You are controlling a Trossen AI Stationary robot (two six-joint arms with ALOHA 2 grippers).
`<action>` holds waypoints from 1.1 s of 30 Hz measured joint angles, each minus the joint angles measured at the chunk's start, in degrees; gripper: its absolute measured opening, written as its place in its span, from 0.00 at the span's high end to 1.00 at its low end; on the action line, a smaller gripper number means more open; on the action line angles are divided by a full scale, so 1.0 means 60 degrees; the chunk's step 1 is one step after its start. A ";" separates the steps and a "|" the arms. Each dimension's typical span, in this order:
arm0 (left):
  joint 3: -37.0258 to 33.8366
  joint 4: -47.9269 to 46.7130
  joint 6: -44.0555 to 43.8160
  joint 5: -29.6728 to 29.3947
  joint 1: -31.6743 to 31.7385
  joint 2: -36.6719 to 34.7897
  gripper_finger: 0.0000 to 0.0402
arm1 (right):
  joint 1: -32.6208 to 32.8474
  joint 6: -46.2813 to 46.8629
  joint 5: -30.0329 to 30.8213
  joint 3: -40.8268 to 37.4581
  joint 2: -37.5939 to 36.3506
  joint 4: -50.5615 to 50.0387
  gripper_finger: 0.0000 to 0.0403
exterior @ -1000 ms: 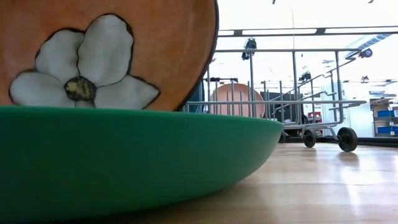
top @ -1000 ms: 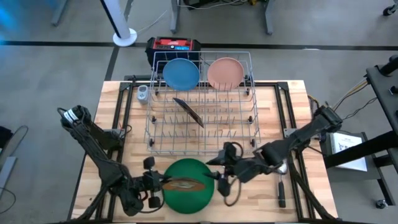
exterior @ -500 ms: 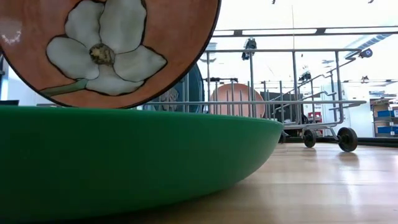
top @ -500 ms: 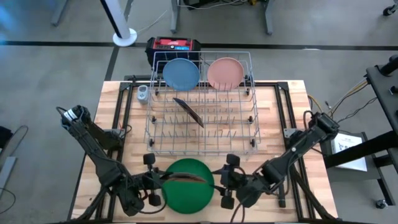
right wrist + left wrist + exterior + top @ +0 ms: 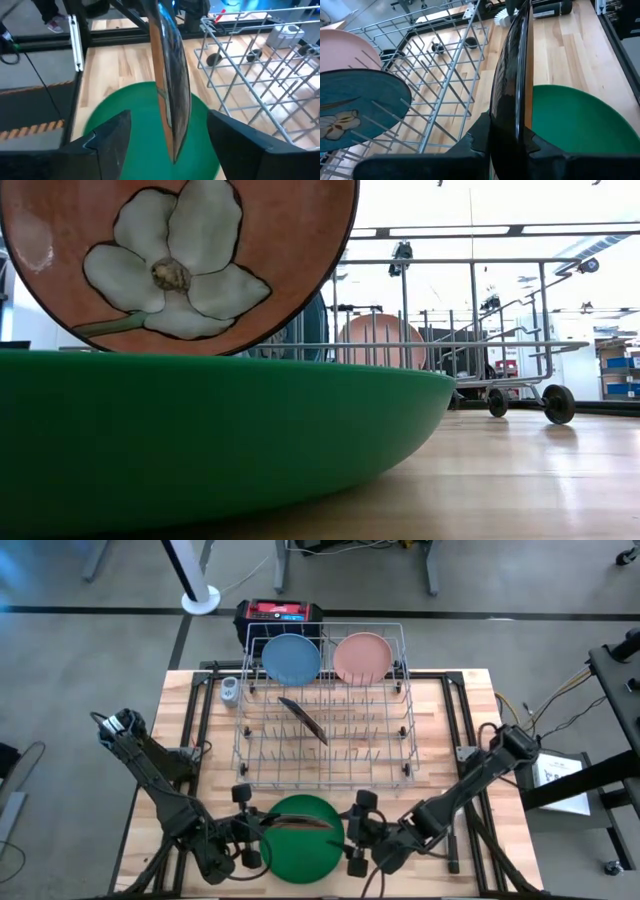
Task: Sort dishes
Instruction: Put the orange floral plate into the dish rack
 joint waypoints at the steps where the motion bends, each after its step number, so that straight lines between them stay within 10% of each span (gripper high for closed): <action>1: 0.0000 0.0008 0.0003 0.0000 0.0000 0.0000 0.95 | -0.0062 -0.0116 0.0000 -0.0007 0.0116 0.0224 0.36; 17: 0.0000 0.0942 0.0899 0.0002 0.0011 0.0004 0.95 | -0.1129 -0.0906 -0.0927 0.0102 0.1234 0.1715 0.35; 29: -0.0015 0.1107 0.0830 -0.0358 0.0044 0.0007 0.93 | -0.1130 -0.0997 -0.0965 0.0115 0.1244 0.1672 0.91; 33: -0.0015 0.1093 0.0737 -0.0550 0.0055 0.0011 0.86 | -0.1141 -0.0944 -0.1142 0.0117 0.1236 0.1667 0.91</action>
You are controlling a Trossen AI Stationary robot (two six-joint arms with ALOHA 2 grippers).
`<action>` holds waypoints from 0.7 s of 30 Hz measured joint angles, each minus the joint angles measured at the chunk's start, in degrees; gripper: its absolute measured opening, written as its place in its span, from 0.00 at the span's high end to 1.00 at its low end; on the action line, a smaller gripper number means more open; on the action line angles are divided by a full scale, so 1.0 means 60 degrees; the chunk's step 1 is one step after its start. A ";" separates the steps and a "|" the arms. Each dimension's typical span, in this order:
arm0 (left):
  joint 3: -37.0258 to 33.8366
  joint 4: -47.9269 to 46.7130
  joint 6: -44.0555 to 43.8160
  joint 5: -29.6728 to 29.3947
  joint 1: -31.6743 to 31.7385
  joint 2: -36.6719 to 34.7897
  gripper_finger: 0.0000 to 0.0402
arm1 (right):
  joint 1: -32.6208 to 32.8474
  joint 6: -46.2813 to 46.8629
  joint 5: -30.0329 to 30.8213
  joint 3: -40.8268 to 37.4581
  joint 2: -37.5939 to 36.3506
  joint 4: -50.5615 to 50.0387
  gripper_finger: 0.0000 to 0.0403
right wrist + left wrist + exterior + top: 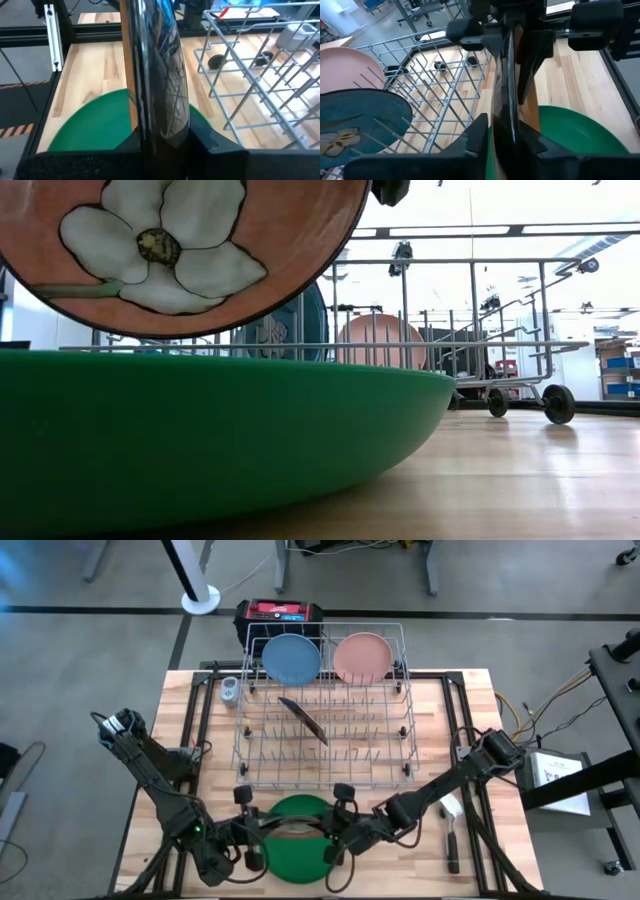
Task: Sort dishes
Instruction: Put the orange floral plate into the dish rack
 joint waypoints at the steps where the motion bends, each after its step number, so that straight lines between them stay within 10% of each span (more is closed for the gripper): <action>1: 0.0000 -0.0011 0.0007 -0.0026 0.0000 0.0000 0.84 | 0.0002 0.0032 -0.0017 0.0000 0.0000 -0.0018 0.91; 21: 0.0814 -0.2732 0.0543 -0.1244 -0.0453 -0.0067 0.35 | 0.0215 0.2057 0.0424 -0.0109 -0.0541 -0.1085 0.91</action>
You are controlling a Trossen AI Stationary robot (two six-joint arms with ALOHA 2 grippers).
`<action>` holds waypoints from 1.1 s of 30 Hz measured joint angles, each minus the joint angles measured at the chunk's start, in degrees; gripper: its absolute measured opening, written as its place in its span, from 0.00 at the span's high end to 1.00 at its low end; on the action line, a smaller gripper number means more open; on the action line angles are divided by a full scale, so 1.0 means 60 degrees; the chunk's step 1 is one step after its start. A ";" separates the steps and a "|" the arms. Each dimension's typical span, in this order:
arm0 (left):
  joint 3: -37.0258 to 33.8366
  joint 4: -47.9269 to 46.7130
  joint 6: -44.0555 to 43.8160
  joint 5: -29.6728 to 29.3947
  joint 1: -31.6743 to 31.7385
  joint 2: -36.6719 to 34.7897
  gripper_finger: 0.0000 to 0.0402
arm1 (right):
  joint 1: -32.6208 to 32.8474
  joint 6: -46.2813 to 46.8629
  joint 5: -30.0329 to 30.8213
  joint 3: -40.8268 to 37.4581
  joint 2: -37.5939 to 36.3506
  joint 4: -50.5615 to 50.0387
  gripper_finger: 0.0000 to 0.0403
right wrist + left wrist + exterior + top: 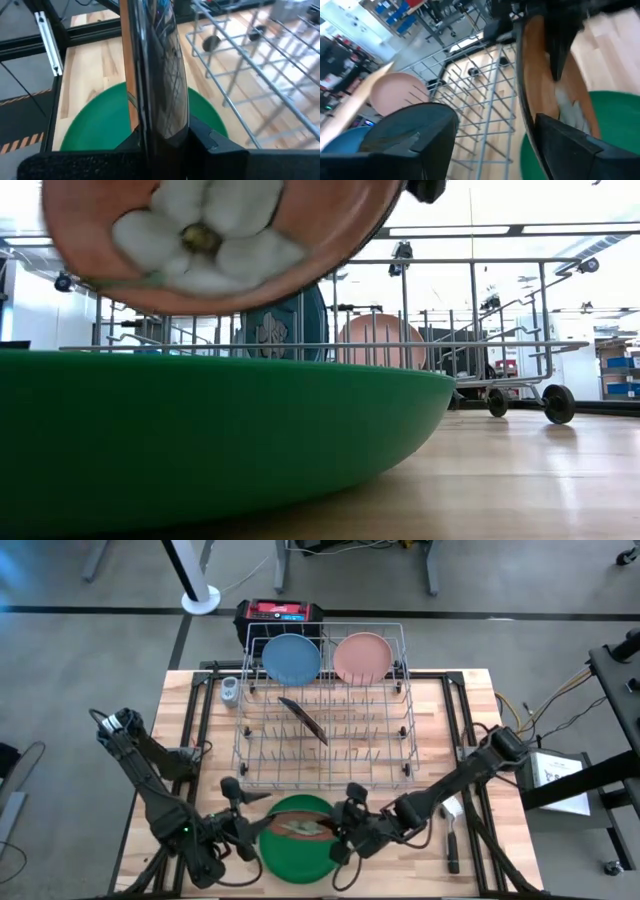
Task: Sort dishes
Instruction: Put the orange floral plate into the dish rack
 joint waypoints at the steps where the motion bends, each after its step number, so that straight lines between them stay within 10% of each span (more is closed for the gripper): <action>1: -0.0008 -0.0177 0.0030 -0.0032 -0.0028 -0.0024 0.35 | 0.0050 0.0345 0.0159 -0.0004 -0.0136 -0.0171 0.91; 14: -0.0071 -0.0761 -0.0104 -0.0631 -0.0940 -0.0259 0.34 | 0.1296 0.3990 0.4034 0.0106 -0.1702 -0.2079 0.91; 26: -0.1585 -0.0762 -0.0145 -0.0994 -0.1165 -0.0628 0.34 | 0.0929 0.3874 0.8369 0.0109 -0.2521 -0.2885 0.91; 33: -0.2092 -0.0702 -0.0128 -0.1054 -0.1165 -0.0930 0.34 | 0.0053 0.3918 0.8762 0.0109 -0.2503 -0.2886 0.91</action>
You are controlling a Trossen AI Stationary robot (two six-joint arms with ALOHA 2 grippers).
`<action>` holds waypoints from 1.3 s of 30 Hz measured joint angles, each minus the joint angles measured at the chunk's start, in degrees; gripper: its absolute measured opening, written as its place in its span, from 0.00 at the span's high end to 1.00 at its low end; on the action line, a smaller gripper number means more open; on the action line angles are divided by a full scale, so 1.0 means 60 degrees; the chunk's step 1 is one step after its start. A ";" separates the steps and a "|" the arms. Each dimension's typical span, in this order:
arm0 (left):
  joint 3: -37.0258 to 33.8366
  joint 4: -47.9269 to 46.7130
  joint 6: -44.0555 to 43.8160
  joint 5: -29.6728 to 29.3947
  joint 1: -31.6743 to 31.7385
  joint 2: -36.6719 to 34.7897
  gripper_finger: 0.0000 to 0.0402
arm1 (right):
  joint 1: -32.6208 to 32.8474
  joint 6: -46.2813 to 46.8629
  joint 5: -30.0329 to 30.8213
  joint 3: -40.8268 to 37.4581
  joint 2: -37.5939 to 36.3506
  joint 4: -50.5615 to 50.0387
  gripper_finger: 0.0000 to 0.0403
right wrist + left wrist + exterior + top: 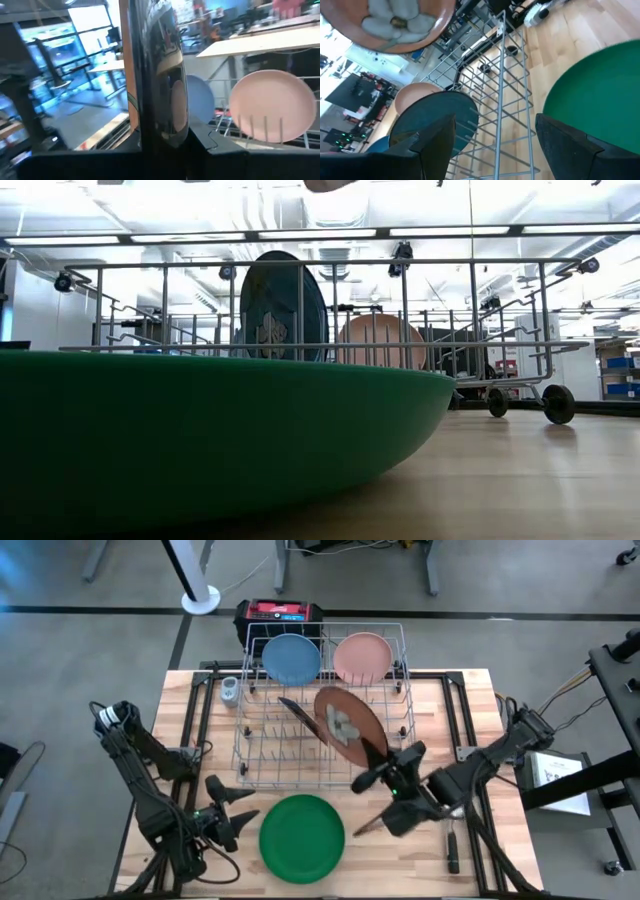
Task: Sort dishes
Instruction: Put the orange floral plate into the dish rack
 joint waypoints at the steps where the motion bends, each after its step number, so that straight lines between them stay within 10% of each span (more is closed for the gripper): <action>1: -0.0064 -0.0004 0.0065 0.0001 0.0000 -0.0005 0.34 | -0.0139 -0.0146 0.0011 0.0000 0.0012 -0.0003 0.91; 10: -0.1119 -0.0015 0.0200 0.0026 0.0000 -0.0114 0.34 | -0.1186 -0.0762 -0.1138 0.0000 -0.0210 -0.0886 0.91; 18: -0.1777 -0.0276 0.0034 0.0044 0.0000 -0.0618 0.34 | -0.2302 0.2458 -0.3426 -0.0004 -0.0945 -0.4941 0.91; 39: -0.2904 -0.0468 -0.0167 -0.0145 0.0011 -0.3247 0.34 | -0.2674 0.3606 -0.3586 -0.0040 0.0557 -0.4994 0.91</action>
